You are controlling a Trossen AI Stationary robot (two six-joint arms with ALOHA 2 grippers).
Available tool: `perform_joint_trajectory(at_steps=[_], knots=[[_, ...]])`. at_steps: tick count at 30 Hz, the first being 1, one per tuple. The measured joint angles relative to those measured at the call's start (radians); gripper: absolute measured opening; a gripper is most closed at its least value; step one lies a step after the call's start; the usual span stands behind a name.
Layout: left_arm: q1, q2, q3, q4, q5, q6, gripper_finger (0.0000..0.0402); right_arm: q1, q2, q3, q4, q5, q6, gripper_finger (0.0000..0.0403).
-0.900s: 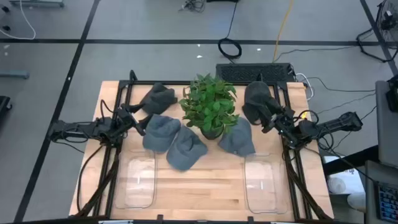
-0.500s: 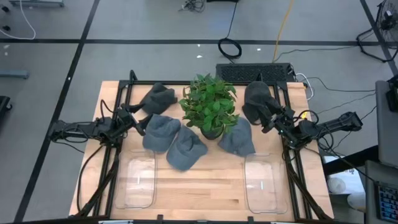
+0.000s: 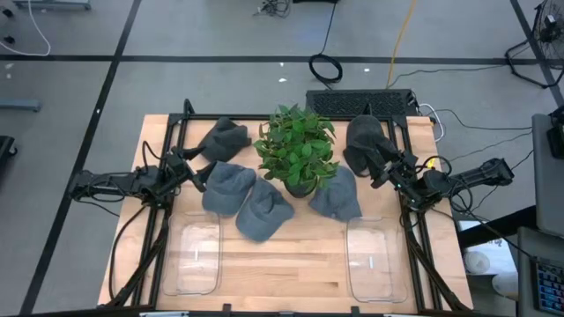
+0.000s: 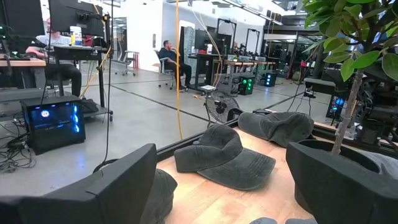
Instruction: Pick & Place hat
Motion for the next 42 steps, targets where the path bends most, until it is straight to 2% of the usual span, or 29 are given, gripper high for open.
perform_joint_trajectory(at_steps=[42], knots=[[0.000,0.000,0.000,0.000,0.000,0.000,0.0365,0.000,0.000,0.000,0.015,0.000,0.000,0.0344]])
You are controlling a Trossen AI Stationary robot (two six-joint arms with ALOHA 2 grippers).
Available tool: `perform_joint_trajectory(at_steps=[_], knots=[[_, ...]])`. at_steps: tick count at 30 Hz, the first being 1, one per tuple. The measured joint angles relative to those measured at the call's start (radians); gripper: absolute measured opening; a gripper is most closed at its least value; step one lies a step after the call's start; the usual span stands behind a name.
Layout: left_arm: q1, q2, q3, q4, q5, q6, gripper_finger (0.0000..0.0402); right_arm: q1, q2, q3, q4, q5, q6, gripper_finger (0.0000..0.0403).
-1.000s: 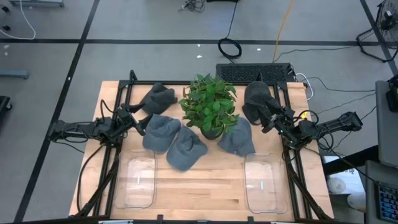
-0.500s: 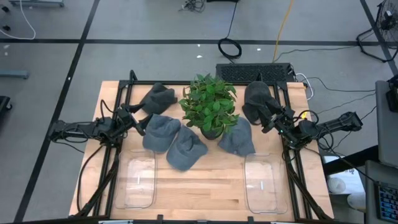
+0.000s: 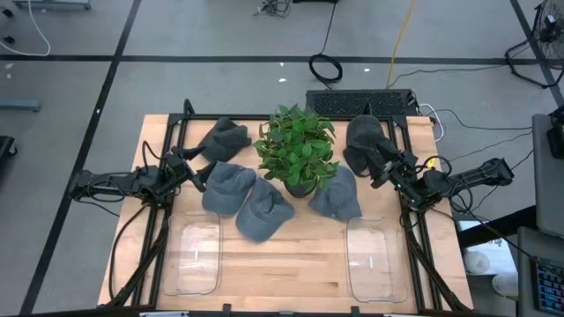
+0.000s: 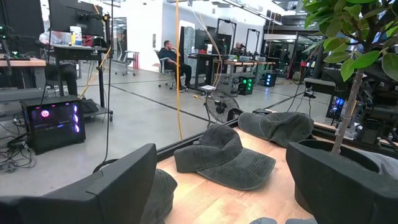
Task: Pick & Place hat
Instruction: Put the right black cap into the right transparent bin
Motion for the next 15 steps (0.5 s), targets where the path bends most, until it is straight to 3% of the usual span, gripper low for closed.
perform_joint_trajectory(at_steps=[15], knots=[[0.000,0.000,0.000,0.000,0.000,0.000,0.0365,0.000,0.000,0.000,0.029,0.000,0.000,0.0344]])
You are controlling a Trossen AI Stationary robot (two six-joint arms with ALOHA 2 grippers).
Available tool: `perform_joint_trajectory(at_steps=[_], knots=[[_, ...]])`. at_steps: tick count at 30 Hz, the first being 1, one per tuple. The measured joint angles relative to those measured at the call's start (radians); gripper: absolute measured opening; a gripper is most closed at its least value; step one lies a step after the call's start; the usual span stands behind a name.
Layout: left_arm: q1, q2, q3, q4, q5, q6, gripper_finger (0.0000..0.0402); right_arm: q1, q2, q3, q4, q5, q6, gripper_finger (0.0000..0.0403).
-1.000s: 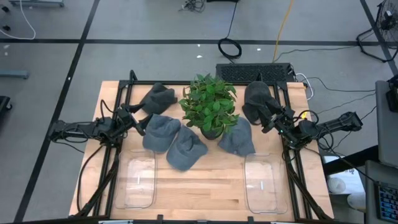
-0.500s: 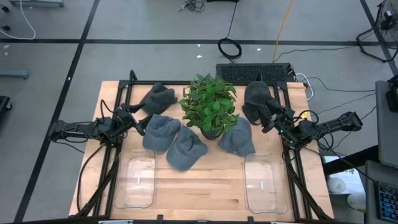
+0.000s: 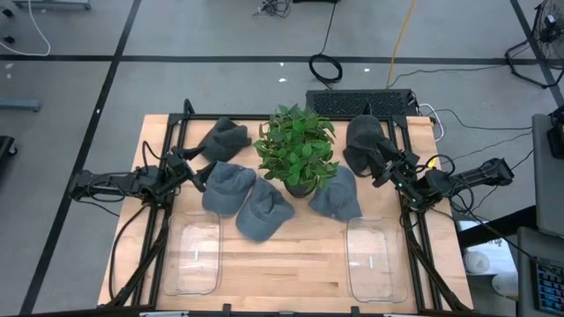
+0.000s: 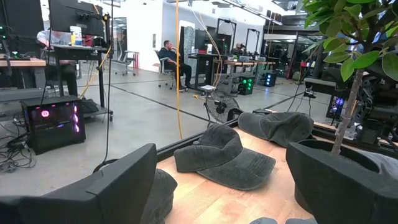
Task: Pick & Place hat
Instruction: Put the right black cap into the right transparent bin
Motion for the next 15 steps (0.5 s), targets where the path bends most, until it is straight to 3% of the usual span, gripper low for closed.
perform_joint_trajectory(at_steps=[15], knots=[[0.000,0.000,0.000,0.000,0.000,0.000,0.0365,0.000,0.001,0.000,-0.006,0.027,-0.021,0.0345]])
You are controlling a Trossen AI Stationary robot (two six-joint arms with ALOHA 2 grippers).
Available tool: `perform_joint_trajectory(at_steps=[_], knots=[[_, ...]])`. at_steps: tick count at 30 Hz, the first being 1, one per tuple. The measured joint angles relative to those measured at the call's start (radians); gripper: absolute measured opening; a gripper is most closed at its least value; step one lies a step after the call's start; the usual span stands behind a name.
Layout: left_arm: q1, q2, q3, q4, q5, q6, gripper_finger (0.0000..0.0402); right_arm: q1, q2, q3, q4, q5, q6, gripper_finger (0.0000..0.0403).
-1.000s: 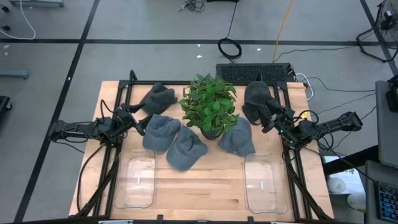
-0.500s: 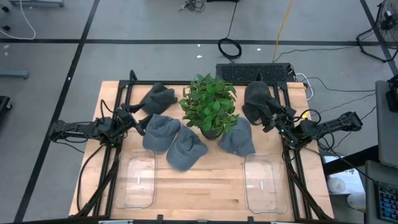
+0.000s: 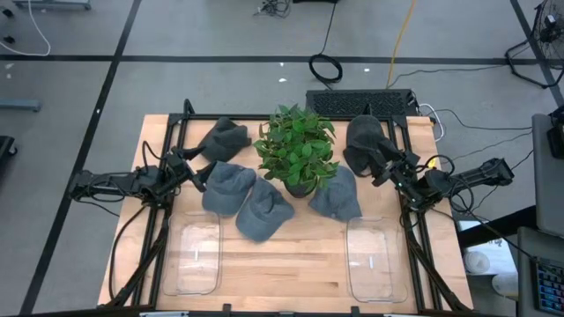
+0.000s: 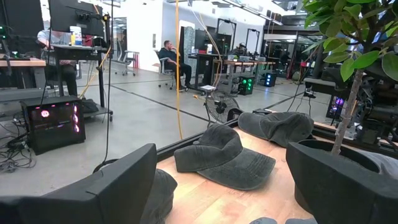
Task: Pick & Place hat
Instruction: Put the right black cap into the right transparent bin
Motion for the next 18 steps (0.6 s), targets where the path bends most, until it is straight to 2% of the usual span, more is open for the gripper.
perform_joint_trajectory(at_steps=[7,10,13,18], knots=[[0.000,0.000,0.000,0.000,0.000,0.000,0.0365,0.000,0.000,0.000,-0.002,-0.004,-0.131,0.0345],[0.000,0.000,0.000,0.000,0.000,0.000,0.0365,0.000,0.001,0.013,0.000,-0.058,-0.217,0.0345],[0.000,0.000,0.000,0.000,0.000,0.000,0.0365,0.000,0.016,0.056,-0.098,-0.083,-0.288,0.0345],[0.000,0.000,0.000,0.000,0.000,0.000,0.0365,0.000,0.055,0.188,-0.266,-0.075,-0.298,0.0345]])
